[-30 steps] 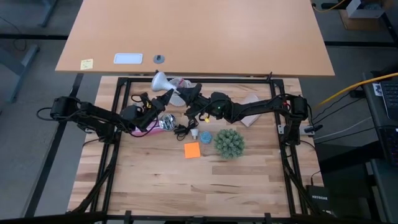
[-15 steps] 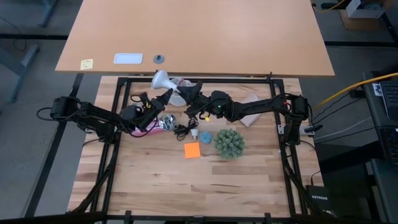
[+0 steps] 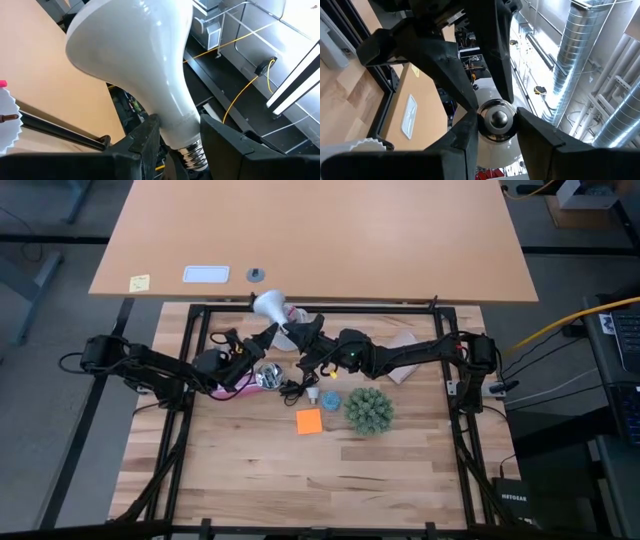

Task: Screw lightbulb
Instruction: Insert the lightbulb into the silver lamp

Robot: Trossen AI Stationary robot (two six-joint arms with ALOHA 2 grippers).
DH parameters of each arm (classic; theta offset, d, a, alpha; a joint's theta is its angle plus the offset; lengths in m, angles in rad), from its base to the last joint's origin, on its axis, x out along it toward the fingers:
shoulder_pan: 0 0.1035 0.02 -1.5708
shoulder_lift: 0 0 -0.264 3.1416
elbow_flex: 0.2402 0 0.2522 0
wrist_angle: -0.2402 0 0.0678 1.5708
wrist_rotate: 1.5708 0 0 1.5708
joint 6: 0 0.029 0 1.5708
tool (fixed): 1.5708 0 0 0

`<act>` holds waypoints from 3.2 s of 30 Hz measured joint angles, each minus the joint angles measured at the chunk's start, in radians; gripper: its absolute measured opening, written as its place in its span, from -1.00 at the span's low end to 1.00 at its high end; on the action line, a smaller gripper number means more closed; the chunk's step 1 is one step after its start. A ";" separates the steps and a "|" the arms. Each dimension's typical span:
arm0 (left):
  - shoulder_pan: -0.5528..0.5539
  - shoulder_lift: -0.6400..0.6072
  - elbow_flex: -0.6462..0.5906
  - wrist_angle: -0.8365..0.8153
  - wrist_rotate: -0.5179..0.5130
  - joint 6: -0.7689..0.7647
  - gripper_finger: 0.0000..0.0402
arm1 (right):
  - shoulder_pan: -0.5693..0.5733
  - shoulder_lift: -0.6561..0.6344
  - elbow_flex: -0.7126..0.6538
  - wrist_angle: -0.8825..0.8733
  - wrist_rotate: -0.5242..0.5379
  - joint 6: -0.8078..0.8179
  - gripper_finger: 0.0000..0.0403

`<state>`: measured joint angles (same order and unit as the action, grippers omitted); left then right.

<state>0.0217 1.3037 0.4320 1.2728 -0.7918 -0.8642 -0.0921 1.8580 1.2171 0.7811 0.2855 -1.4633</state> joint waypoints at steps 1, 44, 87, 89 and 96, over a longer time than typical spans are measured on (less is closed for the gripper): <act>-0.003 0.000 0.000 0.000 0.000 0.000 -0.36 | 0.000 0.000 0.000 0.000 0.002 0.000 -0.42; -0.168 -0.118 0.002 -0.203 0.052 0.337 -0.20 | 0.000 0.005 -0.002 -0.051 0.098 -0.007 -0.42; 0.033 -0.117 0.002 -0.259 0.037 -0.106 0.20 | 0.000 0.000 0.001 -0.047 -0.079 -0.091 -0.42; 0.033 -0.117 0.002 -0.261 0.049 -0.108 0.20 | 0.000 0.000 0.001 -0.048 -0.108 -0.090 -0.42; 0.033 -0.117 0.001 -0.259 0.076 -0.092 0.20 | 0.000 0.000 0.000 -0.047 -0.154 -0.090 -0.42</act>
<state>0.0544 1.1866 0.4332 1.0134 -0.7162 -0.9565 -0.0921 1.8580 1.2175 0.7336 0.1315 -1.5528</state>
